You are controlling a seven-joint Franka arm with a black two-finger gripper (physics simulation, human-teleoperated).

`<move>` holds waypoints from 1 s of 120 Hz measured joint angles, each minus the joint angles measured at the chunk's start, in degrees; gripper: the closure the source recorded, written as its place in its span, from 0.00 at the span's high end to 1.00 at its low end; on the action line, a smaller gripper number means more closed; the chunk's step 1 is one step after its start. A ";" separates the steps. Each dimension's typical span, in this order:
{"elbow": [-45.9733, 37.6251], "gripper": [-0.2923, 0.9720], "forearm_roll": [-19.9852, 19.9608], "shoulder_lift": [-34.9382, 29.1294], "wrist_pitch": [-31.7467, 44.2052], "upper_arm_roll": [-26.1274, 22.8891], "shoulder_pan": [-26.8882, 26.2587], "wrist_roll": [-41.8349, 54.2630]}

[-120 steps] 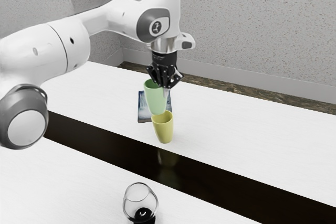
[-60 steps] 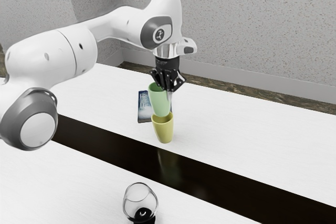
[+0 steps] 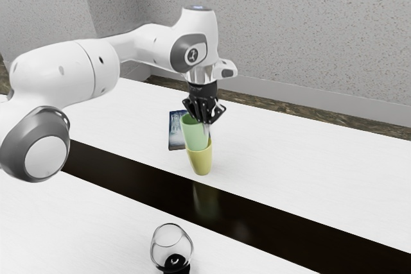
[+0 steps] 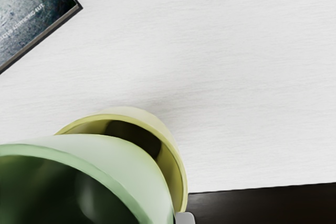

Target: Place the left cup onto the right cup

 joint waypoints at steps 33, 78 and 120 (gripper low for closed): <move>-1.26 0.58 -0.32 -1.59 1.55 -0.03 -0.21 0.03; -14.12 0.74 0.33 -16.25 2.63 0.06 -2.26 0.33; -27.72 0.76 4.06 -32.35 2.97 0.69 -1.45 6.79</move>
